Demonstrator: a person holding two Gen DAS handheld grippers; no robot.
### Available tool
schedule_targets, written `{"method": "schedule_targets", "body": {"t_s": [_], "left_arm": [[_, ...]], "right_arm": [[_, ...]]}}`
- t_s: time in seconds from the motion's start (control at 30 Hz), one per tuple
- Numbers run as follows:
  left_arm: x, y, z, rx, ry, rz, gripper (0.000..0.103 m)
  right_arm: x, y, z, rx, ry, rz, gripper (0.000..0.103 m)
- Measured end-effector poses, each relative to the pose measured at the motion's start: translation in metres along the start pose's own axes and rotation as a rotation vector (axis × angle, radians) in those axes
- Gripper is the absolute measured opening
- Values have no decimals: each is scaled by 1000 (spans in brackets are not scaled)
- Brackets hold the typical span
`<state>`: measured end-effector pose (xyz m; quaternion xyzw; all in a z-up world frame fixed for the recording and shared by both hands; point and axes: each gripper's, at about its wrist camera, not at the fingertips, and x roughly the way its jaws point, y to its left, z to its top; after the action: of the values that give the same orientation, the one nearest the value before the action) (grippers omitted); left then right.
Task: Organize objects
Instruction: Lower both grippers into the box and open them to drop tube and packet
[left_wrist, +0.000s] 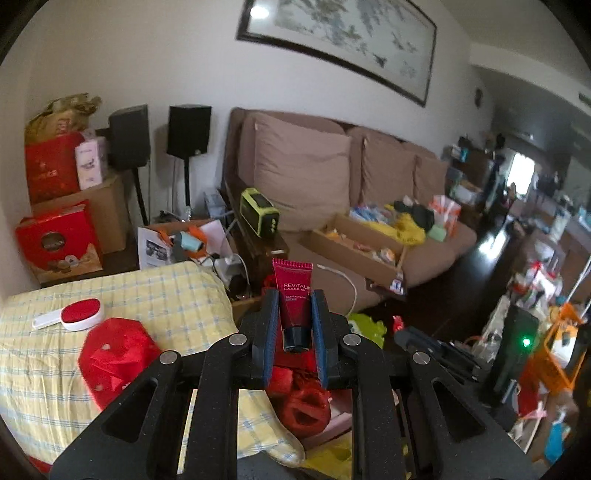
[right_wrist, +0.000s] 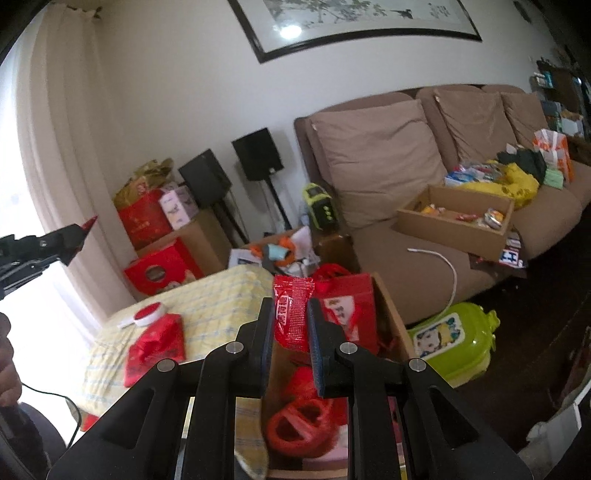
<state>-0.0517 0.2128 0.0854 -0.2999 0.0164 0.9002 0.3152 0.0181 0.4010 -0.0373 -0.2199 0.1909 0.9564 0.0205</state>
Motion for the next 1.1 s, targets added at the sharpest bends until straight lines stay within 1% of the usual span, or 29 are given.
{"method": "schedule_targets", "body": {"t_s": [0.03, 0.2, 0.3, 0.37, 0.5, 0.57, 0.6, 0.67, 0.77, 0.83, 0.93, 1.1], "left_arm": [[5, -2, -1, 0, 10, -8, 16], [40, -16, -11, 6, 104, -105, 16], [69, -20, -17, -5, 174, -145, 16], [88, -23, -22, -16, 220, -157, 16], [126, -31, -38, -23, 356, -228, 16], [143, -31, -45, -39, 409, -236, 16], [152, -30, -48, -49, 441, -240, 16], [169, -26, -55, -91, 495, -273, 16], [187, -22, -65, -110, 539, -237, 16], [198, -18, -71, -130, 564, -228, 16], [207, -13, -77, -134, 580, -199, 16], [217, -13, -82, -138, 596, -185, 17]], "right_arm": [[5, -6, -3, 11, 14, -6, 16], [19, -34, -15, 62, 58, -60, 16], [26, -47, -21, 84, 82, -76, 16], [31, -51, -25, 90, 98, -80, 16], [47, -58, -38, 99, 156, -78, 16], [56, -61, -47, 110, 185, -72, 16], [60, -62, -51, 116, 198, -70, 16], [68, -64, -59, 123, 225, -73, 16], [76, -69, -68, 135, 261, -73, 16], [81, -69, -71, 142, 284, -74, 16], [83, -71, -74, 149, 300, -74, 17], [85, -71, -75, 154, 311, -71, 17]]}}
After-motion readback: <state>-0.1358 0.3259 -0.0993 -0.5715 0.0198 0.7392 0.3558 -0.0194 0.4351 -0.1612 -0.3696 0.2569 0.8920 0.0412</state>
